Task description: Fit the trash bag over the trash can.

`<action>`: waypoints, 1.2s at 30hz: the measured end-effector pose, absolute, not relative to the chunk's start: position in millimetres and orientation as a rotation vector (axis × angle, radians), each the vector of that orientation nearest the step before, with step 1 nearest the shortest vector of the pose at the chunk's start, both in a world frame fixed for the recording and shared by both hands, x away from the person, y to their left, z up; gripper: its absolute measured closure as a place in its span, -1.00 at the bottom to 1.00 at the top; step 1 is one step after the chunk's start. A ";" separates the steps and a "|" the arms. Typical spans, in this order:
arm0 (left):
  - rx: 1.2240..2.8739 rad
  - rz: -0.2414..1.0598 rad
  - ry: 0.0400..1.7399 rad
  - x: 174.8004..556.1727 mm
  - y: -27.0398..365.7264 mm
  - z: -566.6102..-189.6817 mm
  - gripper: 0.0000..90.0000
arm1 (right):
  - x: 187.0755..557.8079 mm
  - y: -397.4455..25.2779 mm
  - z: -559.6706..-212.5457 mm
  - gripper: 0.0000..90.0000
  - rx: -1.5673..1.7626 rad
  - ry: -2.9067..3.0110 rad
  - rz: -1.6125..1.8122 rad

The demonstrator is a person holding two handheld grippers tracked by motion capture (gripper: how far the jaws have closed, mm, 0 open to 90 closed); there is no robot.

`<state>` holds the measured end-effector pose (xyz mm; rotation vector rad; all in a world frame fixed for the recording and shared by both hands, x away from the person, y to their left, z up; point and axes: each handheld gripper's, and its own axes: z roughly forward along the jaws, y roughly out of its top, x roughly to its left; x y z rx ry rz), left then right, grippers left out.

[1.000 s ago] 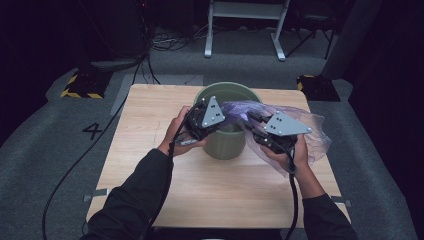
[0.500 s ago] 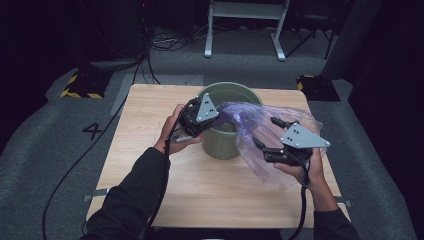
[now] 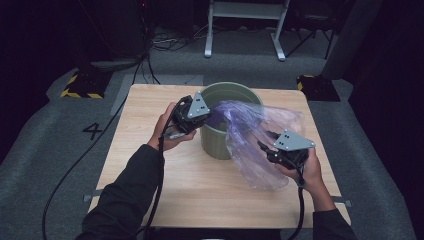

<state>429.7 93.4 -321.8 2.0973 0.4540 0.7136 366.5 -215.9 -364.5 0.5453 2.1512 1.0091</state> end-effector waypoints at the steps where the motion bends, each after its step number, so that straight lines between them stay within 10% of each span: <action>1: 2.097 0.711 0.459 430.0 94.1 -322.1 0.92 | 366.0 -215.5 -364.3 0.67 0.537 2.145 1.018; 4: 2.100 0.717 0.454 430.2 96.4 -322.5 0.88 | 364.8 -215.4 -361.8 0.88 0.523 2.120 1.033; 9: 2.007 0.759 0.552 428.2 103.6 -318.7 0.13 | 363.7 -215.7 -351.7 0.97 0.539 2.059 1.051; 10: 1.982 0.760 0.552 424.5 106.7 -316.2 -0.26 | 364.6 -215.2 -346.1 0.97 0.551 2.043 1.051; 15: 1.964 0.702 0.473 411.8 116.1 -309.6 -0.54 | 369.9 -213.8 -336.6 0.97 0.582 2.020 1.037; 28: 2.002 0.623 0.301 392.1 72.6 -301.4 -0.52 | 381.5 -188.9 -319.2 0.91 0.544 2.066 1.014; 36: 2.047 0.662 0.277 392.2 67.2 -305.1 0.27 | 375.1 -178.6 -319.3 0.78 0.519 2.083 1.067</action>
